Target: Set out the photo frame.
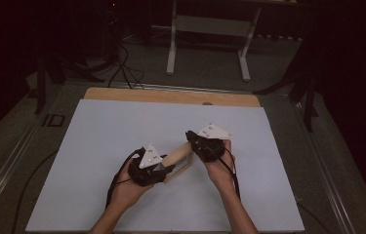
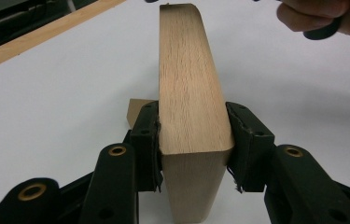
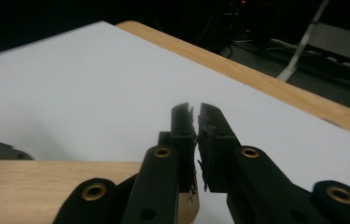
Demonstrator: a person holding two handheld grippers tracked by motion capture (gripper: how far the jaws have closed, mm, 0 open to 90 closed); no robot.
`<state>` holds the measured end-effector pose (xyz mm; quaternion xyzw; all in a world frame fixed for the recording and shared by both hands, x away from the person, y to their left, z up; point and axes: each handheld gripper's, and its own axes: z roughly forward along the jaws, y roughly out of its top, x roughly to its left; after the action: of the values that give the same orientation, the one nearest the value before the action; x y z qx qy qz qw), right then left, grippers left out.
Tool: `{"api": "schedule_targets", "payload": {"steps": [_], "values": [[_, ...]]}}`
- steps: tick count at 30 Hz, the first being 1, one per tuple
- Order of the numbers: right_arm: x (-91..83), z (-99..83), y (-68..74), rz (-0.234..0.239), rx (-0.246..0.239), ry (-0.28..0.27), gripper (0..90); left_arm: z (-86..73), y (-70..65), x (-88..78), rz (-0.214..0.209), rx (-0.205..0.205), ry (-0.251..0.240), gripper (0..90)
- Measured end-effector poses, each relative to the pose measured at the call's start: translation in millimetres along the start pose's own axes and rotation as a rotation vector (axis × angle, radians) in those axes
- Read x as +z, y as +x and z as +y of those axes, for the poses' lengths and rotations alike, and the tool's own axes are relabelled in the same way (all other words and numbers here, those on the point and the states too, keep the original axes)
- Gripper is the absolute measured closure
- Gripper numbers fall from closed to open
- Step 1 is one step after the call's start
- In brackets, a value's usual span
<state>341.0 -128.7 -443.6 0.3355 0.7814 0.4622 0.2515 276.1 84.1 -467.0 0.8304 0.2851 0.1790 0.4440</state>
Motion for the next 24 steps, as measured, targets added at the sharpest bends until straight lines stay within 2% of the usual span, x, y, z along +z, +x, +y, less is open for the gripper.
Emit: {"api": "schedule_targets", "payload": {"steps": [3, 11, 14, 17, 24], "values": [[5.0, 0.5, -0.5, -0.007, -0.006, 0.019, 86.7, -0.1, -0.2, 0.0, 0.000, 0.002, 0.000, 59.3], [12.5, -2.5, -4.7, 0.002, 0.030, 0.048, 87.6, -0.6, 0.4, 0.2, -0.008, -0.003, -0.003, 59.3], [12.1, -2.5, -5.1, 0.005, 0.033, 0.051, 88.1, -0.9, 0.8, 0.2, 0.009, -0.001, 0.000, 58.8], [11.0, -2.6, -5.8, 0.007, 0.040, 0.055, 88.7, -1.8, 3.3, -0.1, 0.025, -0.017, 0.001, 56.5], [7.2, -3.4, -6.0, 0.014, 0.043, 0.062, 89.1, -3.0, 5.7, 0.6, 0.041, -0.023, 0.000, 52.0]]}}
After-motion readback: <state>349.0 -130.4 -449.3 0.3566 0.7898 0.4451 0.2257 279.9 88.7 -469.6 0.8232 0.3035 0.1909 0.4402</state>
